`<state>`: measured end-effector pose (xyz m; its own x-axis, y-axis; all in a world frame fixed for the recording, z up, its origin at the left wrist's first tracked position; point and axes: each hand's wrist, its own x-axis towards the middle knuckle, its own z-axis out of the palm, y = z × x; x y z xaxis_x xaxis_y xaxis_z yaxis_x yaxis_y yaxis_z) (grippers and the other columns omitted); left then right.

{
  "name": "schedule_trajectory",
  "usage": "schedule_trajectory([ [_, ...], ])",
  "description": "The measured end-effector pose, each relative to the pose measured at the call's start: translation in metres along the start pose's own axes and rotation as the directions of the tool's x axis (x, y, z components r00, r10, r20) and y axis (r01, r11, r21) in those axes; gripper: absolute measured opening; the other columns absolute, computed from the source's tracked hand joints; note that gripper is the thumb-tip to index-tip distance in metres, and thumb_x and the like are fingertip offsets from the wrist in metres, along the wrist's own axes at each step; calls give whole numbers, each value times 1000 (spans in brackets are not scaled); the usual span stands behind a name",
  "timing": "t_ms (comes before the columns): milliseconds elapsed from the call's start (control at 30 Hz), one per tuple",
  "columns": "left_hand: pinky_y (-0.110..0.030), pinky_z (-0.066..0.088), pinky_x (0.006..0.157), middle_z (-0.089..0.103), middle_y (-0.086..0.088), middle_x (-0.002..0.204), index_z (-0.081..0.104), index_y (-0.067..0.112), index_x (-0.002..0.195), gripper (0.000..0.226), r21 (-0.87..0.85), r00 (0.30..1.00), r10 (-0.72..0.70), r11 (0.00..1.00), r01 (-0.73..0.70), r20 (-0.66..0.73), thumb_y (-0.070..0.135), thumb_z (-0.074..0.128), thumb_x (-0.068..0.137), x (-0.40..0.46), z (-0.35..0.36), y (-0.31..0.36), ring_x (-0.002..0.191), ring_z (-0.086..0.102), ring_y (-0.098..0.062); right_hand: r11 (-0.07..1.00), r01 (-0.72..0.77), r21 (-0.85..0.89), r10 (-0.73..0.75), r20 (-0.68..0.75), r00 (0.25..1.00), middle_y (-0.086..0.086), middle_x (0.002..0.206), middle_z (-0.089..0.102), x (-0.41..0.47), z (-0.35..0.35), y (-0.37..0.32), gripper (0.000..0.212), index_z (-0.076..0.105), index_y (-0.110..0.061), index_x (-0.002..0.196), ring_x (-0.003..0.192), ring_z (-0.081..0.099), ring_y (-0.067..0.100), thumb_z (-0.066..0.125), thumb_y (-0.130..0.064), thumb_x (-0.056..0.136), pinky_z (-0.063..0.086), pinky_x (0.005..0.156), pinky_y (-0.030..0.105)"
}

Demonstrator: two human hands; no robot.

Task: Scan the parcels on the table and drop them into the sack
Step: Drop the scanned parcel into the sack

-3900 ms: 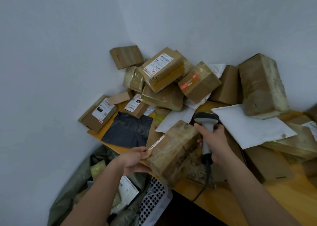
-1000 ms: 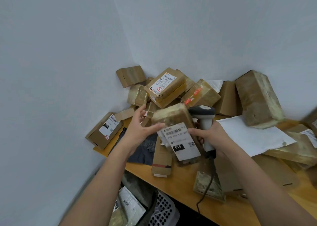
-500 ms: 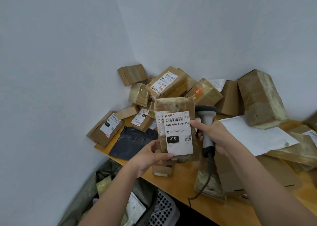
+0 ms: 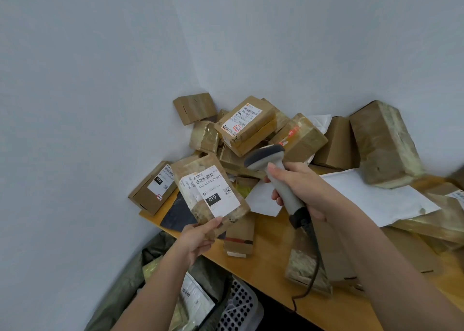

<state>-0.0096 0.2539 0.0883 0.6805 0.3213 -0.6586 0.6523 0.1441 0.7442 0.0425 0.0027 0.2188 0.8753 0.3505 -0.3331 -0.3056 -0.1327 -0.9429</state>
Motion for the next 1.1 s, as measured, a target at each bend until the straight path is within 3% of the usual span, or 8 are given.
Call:
schedule_trajectory([
  [133, -29, 53, 69, 68, -12, 106, 60, 2, 120, 70, 40, 998, -10, 999, 13, -58, 41, 86, 68, 11, -5, -4, 96, 66, -27, 998, 43, 37, -45, 73, 996, 8, 79, 60, -13, 7, -19, 38, 59, -1, 109, 56, 56, 13, 50, -36, 99, 51, 54, 23],
  [267, -34, 54, 76, 65, -18, 114, 53, 0, 130, 84, 65, 998, -11, 998, 15, -67, 42, 87, 66, 15, -5, -1, 99, 65, -30, 996, 53, 66, -60, 102, 993, 9, 86, 61, -23, 7, -32, 38, 58, -2, 111, 58, 55, 13, 50, -37, 98, 50, 54, 24],
  [333, -35, 54, 79, 65, -18, 114, 52, 0, 131, 84, 68, 998, -9, 998, 14, -67, 42, 86, 66, 15, -4, 0, 99, 65, -30, 997, 57, 60, -63, 106, 992, 8, 85, 62, -27, 5, -36, 39, 58, -2, 110, 58, 56, 13, 51, -38, 97, 50, 54, 23],
  [500, -37, 54, 82, 64, -17, 113, 53, 1, 130, 82, 63, 998, -17, 998, 21, -60, 42, 86, 67, 16, -1, 3, 100, 65, -31, 997, 68, 36, -72, 116, 991, -4, 57, 61, -37, -4, -43, 38, 59, -3, 103, 49, 55, 8, 49, -39, 97, 49, 47, 19],
  [633, -39, 53, 86, 63, -13, 99, 53, 0, 129, 75, 40, 998, -35, 998, 37, -58, 38, 84, 72, 17, 2, 4, 101, 64, -33, 994, 93, 50, -98, 102, 990, 0, 68, 63, -42, -10, -46, 43, 59, 1, 110, 50, 54, 10, 50, -38, 97, 48, 49, 21],
  [800, -41, 53, 90, 62, -16, 110, 51, 2, 131, 79, 7, 997, -46, 999, 46, -62, 39, 84, 70, 20, 0, 0, 103, 63, -35, 987, 148, 57, -153, 92, 984, 9, 82, 63, -43, -11, -47, 47, 61, 2, 108, 54, 55, 12, 52, -42, 94, 49, 53, 24],
  [967, -41, 54, 90, 61, -11, 113, 49, 10, 130, 80, -86, 993, -83, 993, 76, -82, 47, 83, 68, 19, -18, -13, 103, 64, -32, 995, 81, 50, -88, 142, 986, 8, 73, 61, -28, 6, -40, 42, 60, -1, 107, 53, 55, 12, 52, -41, 95, 49, 51, 22],
  [1100, -42, 53, 92, 64, -10, 114, 54, 9, 123, 77, -253, 974, -162, 960, 118, -159, 43, 88, 62, 16, -58, -37, 106, 62, -29, 1000, -18, 6, 16, 195, 981, 5, 63, 61, -9, 37, -21, 40, 61, -3, 107, 55, 55, 16, 54, -41, 96, 49, 51, 25],
])
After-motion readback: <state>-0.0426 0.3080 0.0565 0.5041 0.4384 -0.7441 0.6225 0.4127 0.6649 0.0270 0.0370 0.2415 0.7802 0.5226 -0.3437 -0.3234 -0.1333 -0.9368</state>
